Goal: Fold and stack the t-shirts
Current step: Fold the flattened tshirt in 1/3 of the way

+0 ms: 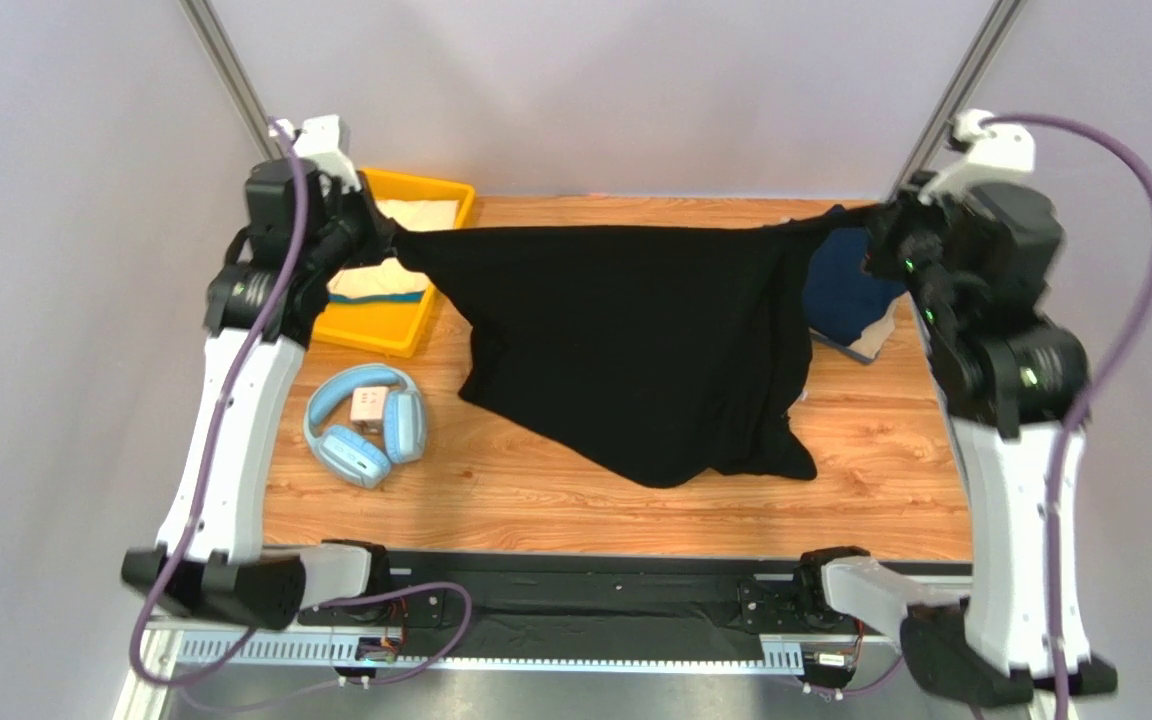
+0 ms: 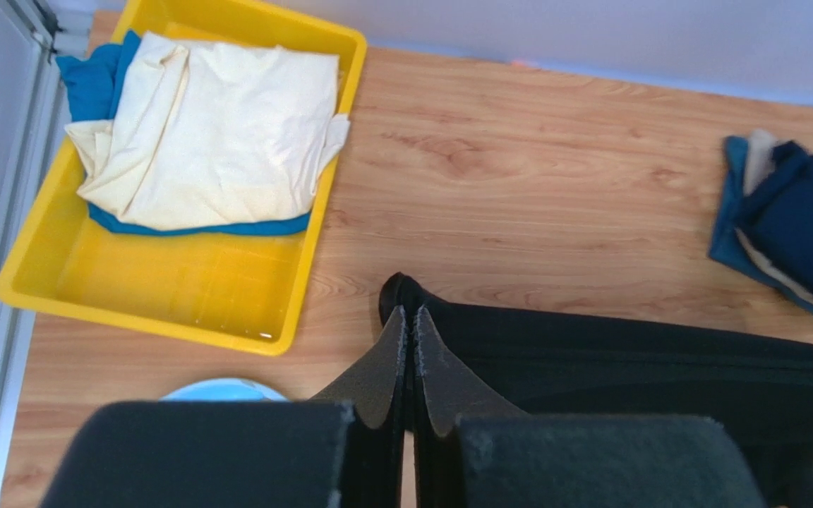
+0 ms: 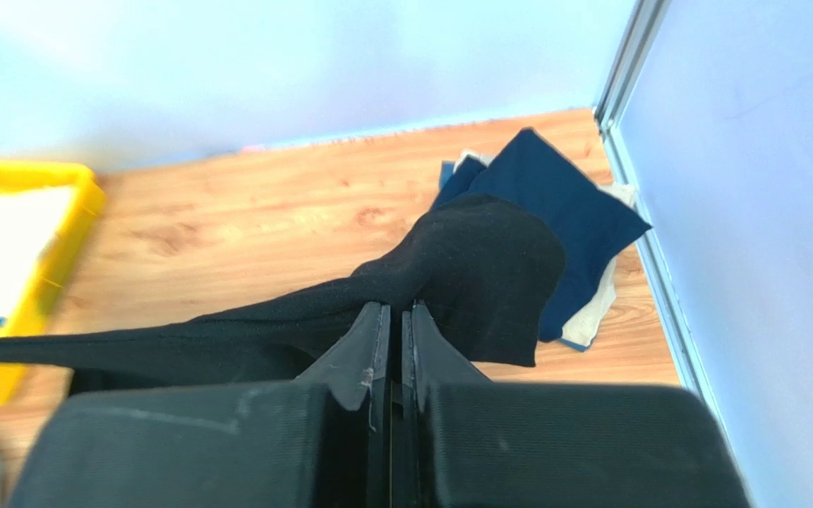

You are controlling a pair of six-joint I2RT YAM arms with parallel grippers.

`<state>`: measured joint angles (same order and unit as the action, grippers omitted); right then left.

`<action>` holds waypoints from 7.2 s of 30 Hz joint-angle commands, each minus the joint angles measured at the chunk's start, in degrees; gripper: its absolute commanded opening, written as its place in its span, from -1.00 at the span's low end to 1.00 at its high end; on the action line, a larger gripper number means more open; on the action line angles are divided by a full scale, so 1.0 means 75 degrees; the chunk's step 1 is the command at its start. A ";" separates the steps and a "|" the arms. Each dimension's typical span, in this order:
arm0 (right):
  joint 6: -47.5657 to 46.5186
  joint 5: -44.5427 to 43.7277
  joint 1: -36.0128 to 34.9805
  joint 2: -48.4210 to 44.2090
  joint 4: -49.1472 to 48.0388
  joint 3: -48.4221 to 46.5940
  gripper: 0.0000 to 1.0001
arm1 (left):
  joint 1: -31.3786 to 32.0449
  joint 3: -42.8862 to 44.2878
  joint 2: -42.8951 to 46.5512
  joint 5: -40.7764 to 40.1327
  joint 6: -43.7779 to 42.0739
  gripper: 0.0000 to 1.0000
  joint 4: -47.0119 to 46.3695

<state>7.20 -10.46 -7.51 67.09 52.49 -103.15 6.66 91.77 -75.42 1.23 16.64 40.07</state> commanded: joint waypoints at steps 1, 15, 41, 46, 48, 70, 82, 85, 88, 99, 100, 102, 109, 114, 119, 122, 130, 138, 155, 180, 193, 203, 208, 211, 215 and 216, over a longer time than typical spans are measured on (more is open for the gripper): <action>0.0364 -0.0504 0.0028 -0.1501 -0.0132 0.0464 -0.99 | -0.0079 -0.0235 0.1604 0.0233 0.0206 -1.00 0.0644; 0.0903 0.1229 -0.0030 -0.4714 0.0888 0.0336 -1.00 | -0.0079 -0.0657 0.4864 0.1042 0.0792 -1.00 0.2531; 0.0693 0.0891 -0.0030 -0.1330 -0.1958 0.2817 -0.99 | 0.0424 -0.1841 0.1140 -0.0372 0.0911 -1.00 -0.0865; 0.0645 0.0097 -0.0030 -0.0323 -0.2441 0.3266 -1.00 | 0.0847 -0.1561 -0.0547 -0.0949 0.0488 -1.00 -0.1486; 0.0645 -0.0151 -0.0030 0.0427 -0.2184 0.2962 -1.00 | 0.0859 -0.1339 -0.1225 -0.1102 0.0476 -1.00 -0.1546; 0.0763 -0.1288 -0.0042 0.3992 -0.1139 0.2105 -1.00 | 0.0929 -0.1161 -0.2917 -0.3057 0.0148 -1.00 -0.1933; 0.0669 -0.1792 -0.0042 0.4215 -0.0788 0.1906 -1.00 | 0.0917 -0.1348 -0.3187 -0.3620 0.0007 -1.00 -0.1933; 0.0657 -0.1922 -0.0042 0.3969 -0.0834 0.2011 -1.00 | 0.0917 -0.1571 -0.3105 -0.3715 0.0042 -1.00 -0.1968; 0.0668 -0.1840 -0.0042 0.3794 -0.0788 0.2047 -0.99 | 0.0917 -0.1642 -0.3105 -0.3774 0.0019 -1.00 -0.1933; 0.1196 -0.1266 -0.0299 0.2856 -0.0098 0.2726 -1.00 | 0.0999 -0.2274 -0.2191 -0.3422 0.0487 -1.00 -0.1583; 0.1266 -0.1254 -0.0323 0.2809 -0.0027 0.2808 -0.99 | 0.1034 -0.2298 -0.2121 -0.3469 0.0546 -1.00 -0.1477; 0.1476 -0.1184 -0.0311 0.2622 0.0126 0.3089 -1.00 | 0.1093 -0.2391 -0.2073 -0.3411 0.0686 -1.00 -0.1254; 0.1969 -0.1231 -0.0335 0.2176 0.0419 0.4014 -1.00 | 0.1433 -0.2930 -0.1921 -0.3317 0.1132 -1.00 -0.0867; 0.2285 -0.1020 -0.0323 0.1965 0.0419 0.4577 -0.99 | 0.1760 -0.3071 -0.1921 -0.3656 0.1320 -1.00 -0.0551; 0.2426 -0.0575 -0.0323 0.1953 0.0431 0.4789 -0.99 | 0.1761 -0.3130 -0.1944 -0.3938 0.1542 -1.00 -0.0200; 0.2450 -0.0329 -0.0335 0.2023 0.0431 0.4777 -1.00 | 0.1761 -0.3037 -0.2096 -0.4020 0.1671 -1.00 0.0011; 0.2263 -0.0024 -0.0323 0.2457 0.0525 0.4765 -1.00 | 0.1761 -0.3083 -0.2611 -0.3927 0.1976 -1.00 0.0270; 0.2415 0.0352 -0.0335 0.2691 0.0572 0.4871 -1.00 | 0.1761 -0.2943 -0.3011 -0.3693 0.2000 -1.00 0.0551; 0.2591 0.0984 -0.0347 0.2774 0.0326 0.5246 -0.99 | 0.2065 -0.2287 -0.1804 -0.3691 0.2105 -0.33 0.1078; 0.2907 -0.0527 -0.0323 0.1940 0.0268 0.5246 0.03 | 0.2839 -0.2824 -0.4089 -0.2754 0.1988 -0.38 -0.0562; 0.3106 -0.0903 -0.0101 0.3569 -0.1033 0.5292 0.16 | 0.2839 -0.3399 -0.3902 -0.3082 0.1859 -0.40 -0.0644; 0.2732 -0.0047 -0.0042 0.3956 -0.1561 0.5540 0.06 | 0.2839 -0.3587 -0.3819 -0.3083 0.1859 -0.41 -0.0633; 0.2649 -0.0059 -0.0042 0.4086 -0.1561 0.5504 0.04 | 0.2839 -0.3774 -0.3644 -0.3188 0.1882 -0.41 -0.0539; 0.2672 -0.0070 -0.0030 0.4261 -0.1432 0.5469 0.04 | 0.2839 -0.3950 -0.3469 -0.3212 0.1964 -0.41 -0.0503; 0.2766 0.0082 -0.0018 0.4274 -0.1397 0.5702 0.03 | 0.2839 -0.4079 -0.3398 -0.3223 0.2011 -0.41 -0.0422; 0.2790 0.0140 -0.0007 0.4262 -0.1374 0.5761 0.03 | 0.2839 -0.4102 -0.3386 -0.3270 0.2069 -0.40 -0.0410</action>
<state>27.81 -10.72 -8.03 98.83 42.33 -61.19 28.01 62.65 -101.97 -22.17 31.27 33.71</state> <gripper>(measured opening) 0.519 0.298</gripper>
